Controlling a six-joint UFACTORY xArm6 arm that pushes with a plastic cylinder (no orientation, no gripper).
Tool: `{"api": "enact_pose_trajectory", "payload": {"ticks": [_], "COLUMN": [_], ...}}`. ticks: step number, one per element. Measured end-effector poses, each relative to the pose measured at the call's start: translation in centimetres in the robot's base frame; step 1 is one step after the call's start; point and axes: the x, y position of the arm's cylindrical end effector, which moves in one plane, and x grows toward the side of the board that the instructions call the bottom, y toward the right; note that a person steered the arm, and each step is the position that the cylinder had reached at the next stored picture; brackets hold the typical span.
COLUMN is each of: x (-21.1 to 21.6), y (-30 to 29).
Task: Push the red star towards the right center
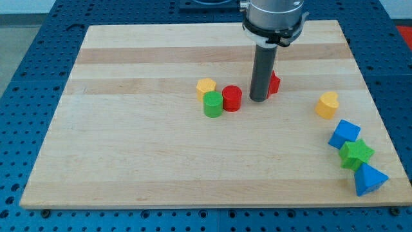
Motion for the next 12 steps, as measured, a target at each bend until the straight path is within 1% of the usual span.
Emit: {"api": "enact_pose_trajectory", "payload": {"ticks": [1,2,3,5,6,7,10,12], "x": [0.0,-0.1,-0.2,-0.2,-2.5,-2.5,-2.6,-2.5], "y": [0.2,3.1,2.8,-3.8,-4.1,-4.1,-2.2,1.3]}}
